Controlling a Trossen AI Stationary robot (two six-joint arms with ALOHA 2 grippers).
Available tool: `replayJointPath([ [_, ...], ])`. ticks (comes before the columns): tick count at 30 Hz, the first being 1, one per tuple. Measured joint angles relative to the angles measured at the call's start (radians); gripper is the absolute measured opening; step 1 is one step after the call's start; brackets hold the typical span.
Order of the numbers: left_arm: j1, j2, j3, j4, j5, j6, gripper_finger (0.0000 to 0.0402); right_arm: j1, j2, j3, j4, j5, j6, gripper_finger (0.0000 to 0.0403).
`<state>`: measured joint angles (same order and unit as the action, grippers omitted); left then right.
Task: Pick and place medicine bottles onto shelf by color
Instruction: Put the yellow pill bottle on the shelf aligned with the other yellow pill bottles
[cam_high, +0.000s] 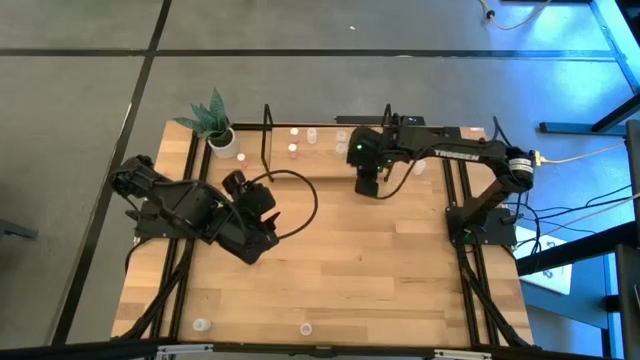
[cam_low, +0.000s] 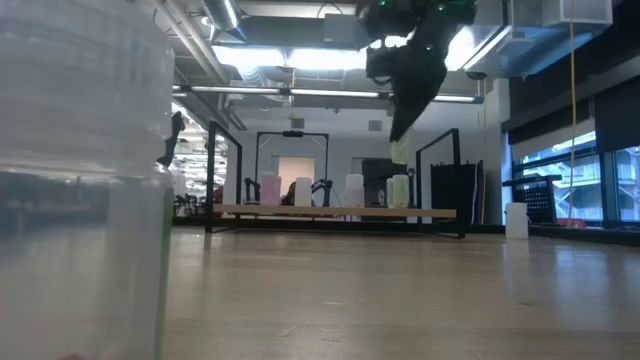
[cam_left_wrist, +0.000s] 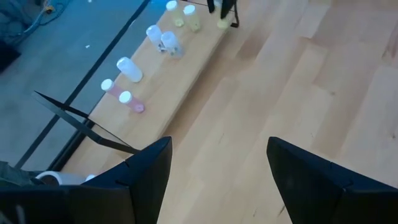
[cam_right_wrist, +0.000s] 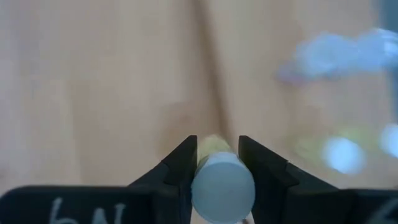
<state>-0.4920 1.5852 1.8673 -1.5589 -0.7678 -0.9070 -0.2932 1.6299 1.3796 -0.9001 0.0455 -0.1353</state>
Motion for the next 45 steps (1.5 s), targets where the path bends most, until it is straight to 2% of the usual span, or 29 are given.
replayJointPath([
  [2,0.008,0.0,0.0,0.0,-0.001,0.0,0.0257,-0.011,-0.014,0.0,0.009,0.06,0.073,0.0114],
  [4,0.016,0.0,0.0,0.0,0.0,0.0,0.0257,-0.026,-0.022,0.0,0.006,0.088,0.218,0.0115],
  [6,0.025,0.0,0.0,0.0,0.002,0.001,0.0257,-0.042,-0.025,0.0,0.001,0.081,0.356,0.0115],
  [11,0.03,0.0,0.0,0.0,0.011,0.001,0.0257,-0.054,-0.009,0.0,-0.013,0.053,0.541,0.0116],
  [15,0.03,0.0,0.0,0.0,0.012,0.0,0.0257,-0.052,0.015,0.0,-0.019,0.054,0.608,0.0116],
  [21,0.046,0.0,0.0,0.0,0.007,-0.006,0.0257,-0.053,0.059,0.0,-0.023,0.138,0.656,0.0117],
  [26,0.068,0.0,0.0,0.0,0.007,-0.006,0.0257,-0.053,0.093,0.0,-0.026,0.144,0.7,0.0117],
  [29,0.073,0.0,0.0,0.0,0.007,-0.006,0.0257,-0.053,0.105,0.0,-0.018,0.156,0.691,0.0117],
  [36,0.073,0.0,0.0,0.0,0.007,0.0,0.0257,-0.053,0.112,0.001,-0.01,0.152,0.513,0.0117],
  [45,0.073,0.0,0.0,0.0,0.007,0.0,0.0257,-0.053,0.112,0.0,-0.017,0.141,0.18,0.0117],
])
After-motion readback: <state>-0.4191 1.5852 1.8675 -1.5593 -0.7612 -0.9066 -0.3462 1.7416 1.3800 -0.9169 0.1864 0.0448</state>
